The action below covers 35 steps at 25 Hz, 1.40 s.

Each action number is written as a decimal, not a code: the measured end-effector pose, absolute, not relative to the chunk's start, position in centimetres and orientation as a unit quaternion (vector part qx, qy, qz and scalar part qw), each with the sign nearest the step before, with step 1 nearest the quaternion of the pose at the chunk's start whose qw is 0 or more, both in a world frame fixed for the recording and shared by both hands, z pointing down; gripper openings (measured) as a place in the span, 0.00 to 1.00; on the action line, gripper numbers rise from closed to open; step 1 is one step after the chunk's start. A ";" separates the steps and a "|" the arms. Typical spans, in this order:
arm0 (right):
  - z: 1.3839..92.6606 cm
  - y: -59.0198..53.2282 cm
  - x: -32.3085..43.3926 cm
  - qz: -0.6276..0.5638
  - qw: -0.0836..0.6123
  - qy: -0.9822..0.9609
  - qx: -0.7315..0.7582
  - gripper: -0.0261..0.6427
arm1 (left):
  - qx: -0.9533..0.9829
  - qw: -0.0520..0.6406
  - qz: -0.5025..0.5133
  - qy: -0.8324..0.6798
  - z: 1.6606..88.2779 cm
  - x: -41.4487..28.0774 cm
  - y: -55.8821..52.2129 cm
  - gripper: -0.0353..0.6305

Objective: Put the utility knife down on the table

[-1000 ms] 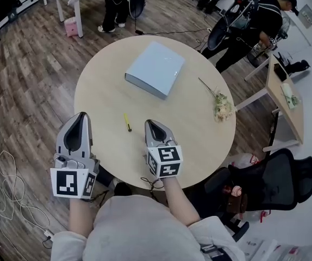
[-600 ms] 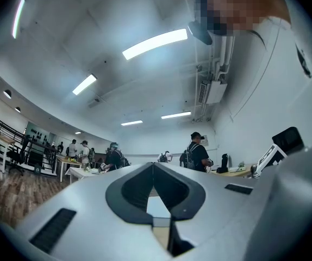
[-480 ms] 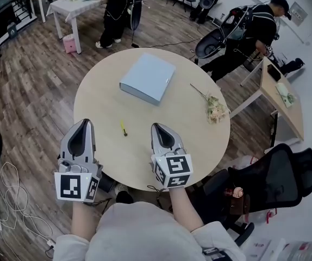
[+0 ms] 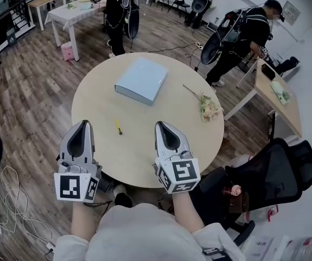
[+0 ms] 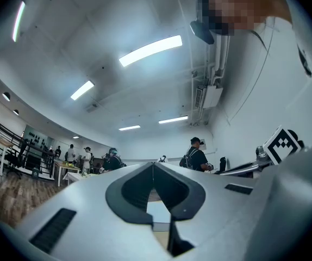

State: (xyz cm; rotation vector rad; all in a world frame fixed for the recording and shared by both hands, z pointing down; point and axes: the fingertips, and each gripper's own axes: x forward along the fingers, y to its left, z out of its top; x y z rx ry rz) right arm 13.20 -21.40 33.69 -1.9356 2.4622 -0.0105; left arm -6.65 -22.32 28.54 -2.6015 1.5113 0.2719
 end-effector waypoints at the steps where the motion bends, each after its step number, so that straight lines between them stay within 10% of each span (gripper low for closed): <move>1: 33.2 -20.9 13.4 0.001 0.008 0.786 -0.619 0.06 | -0.860 0.062 0.091 0.499 28.3 -6.5 -21.9 0.07; 35: 29.4 -10.1 20.3 0.052 0.050 0.765 -0.640 0.06 | -0.868 0.084 0.107 0.478 26.3 -0.2 -12.5 0.07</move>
